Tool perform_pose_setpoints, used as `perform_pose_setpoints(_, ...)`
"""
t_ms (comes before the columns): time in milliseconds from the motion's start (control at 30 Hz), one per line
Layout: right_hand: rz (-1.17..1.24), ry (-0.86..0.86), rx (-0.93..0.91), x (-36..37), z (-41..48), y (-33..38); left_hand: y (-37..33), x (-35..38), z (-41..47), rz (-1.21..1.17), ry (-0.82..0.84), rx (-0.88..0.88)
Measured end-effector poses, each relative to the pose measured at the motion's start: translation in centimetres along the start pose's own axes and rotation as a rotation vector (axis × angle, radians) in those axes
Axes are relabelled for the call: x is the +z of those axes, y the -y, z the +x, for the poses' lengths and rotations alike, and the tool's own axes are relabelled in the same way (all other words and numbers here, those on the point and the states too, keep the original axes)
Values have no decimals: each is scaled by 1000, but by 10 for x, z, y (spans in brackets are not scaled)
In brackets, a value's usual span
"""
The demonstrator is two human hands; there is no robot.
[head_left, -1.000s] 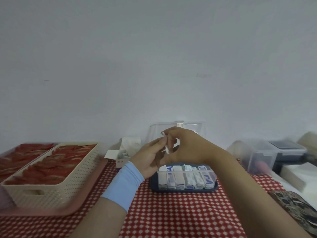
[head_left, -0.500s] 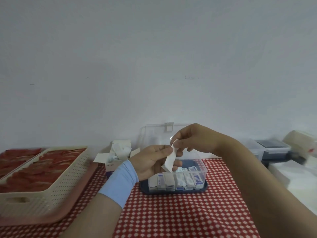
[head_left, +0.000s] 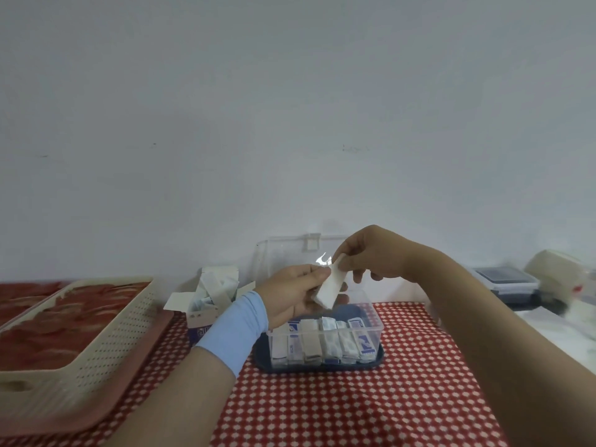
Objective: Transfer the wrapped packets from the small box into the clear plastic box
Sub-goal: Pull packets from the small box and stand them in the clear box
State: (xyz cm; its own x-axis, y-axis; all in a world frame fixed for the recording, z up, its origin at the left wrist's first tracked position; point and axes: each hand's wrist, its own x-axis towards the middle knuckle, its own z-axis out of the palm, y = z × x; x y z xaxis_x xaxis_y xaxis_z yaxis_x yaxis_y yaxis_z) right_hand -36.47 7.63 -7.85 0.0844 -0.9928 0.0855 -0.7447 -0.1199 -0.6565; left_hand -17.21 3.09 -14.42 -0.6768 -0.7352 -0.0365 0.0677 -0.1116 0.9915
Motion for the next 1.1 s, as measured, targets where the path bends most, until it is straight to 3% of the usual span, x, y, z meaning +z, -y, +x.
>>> perform_pose_setpoints(133,-242,38,79,5,18,-17,5,-13,13,760,-224,80)
perform_pose_setpoints(300,-448,272,155,27,36,-23,12,-5,14,1119,5,-83)
perform_pose_setpoints(467,-605,309,163,48,44,-28,29,-1,19,1255,126,-141)
perform_pose_setpoints(633,-647,295,200,65,51,-42,47,-4,25,1286,129,-193)
perform_pose_setpoints(933,-731,259,179,78,53,-56,51,1,29,1328,126,-58)
perform_pose_setpoints(1100,-882,246,155,84,48,-58,54,12,39,1423,171,-119)
